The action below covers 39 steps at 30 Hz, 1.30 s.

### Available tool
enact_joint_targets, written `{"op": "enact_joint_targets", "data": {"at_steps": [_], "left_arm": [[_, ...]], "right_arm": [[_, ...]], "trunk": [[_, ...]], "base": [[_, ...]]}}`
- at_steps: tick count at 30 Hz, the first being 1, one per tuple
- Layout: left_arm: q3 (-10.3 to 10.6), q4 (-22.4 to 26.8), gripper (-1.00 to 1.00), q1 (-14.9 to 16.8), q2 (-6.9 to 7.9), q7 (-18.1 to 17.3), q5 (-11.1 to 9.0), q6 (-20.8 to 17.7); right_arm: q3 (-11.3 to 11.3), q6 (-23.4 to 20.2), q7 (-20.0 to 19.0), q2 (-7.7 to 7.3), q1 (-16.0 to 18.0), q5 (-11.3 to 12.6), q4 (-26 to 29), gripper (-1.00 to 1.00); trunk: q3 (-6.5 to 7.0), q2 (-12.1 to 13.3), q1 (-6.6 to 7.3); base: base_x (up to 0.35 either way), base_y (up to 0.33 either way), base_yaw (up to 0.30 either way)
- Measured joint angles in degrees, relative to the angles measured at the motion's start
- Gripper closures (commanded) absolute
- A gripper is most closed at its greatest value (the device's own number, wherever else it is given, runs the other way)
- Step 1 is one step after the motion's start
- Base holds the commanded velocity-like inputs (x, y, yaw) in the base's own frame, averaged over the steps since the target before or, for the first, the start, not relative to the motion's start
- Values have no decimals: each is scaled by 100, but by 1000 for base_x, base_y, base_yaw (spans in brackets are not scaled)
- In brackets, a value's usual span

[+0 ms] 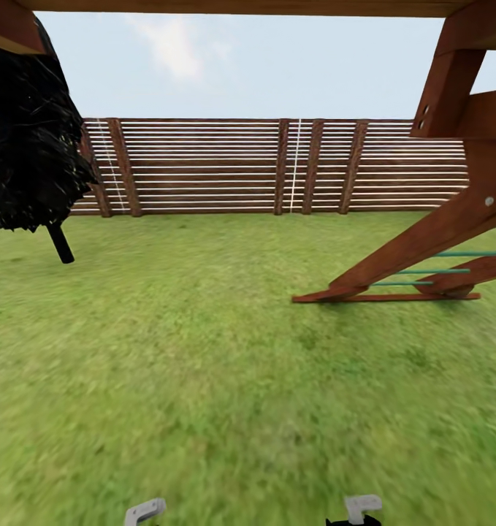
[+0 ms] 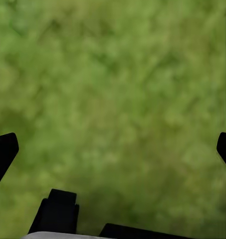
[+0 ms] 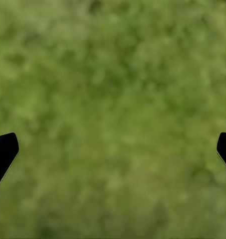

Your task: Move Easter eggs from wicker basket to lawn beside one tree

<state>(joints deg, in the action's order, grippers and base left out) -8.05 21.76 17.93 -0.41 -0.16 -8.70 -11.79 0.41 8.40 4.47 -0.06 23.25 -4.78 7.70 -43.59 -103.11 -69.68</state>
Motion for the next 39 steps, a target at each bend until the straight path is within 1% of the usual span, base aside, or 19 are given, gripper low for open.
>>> {"op": "enact_joint_targets", "data": {"at_steps": [20,29,39], "left_arm": [[0,0,-100,0,0,0,0,2],[0,1,-100,-1,0,0,0,-1],[0,1,-100,-1,0,0,0,-3]], "right_arm": [[0,0,0,6,0,0,0,-100],[0,0,-2,6,1,0,-1,-100],[0,0,-2,6,1,0,-1,-100]], "trunk": [[0,0,0],[0,0,0],[0,0,0]], "base": [[316,0,2],[316,0,116],[316,0,51]]}}
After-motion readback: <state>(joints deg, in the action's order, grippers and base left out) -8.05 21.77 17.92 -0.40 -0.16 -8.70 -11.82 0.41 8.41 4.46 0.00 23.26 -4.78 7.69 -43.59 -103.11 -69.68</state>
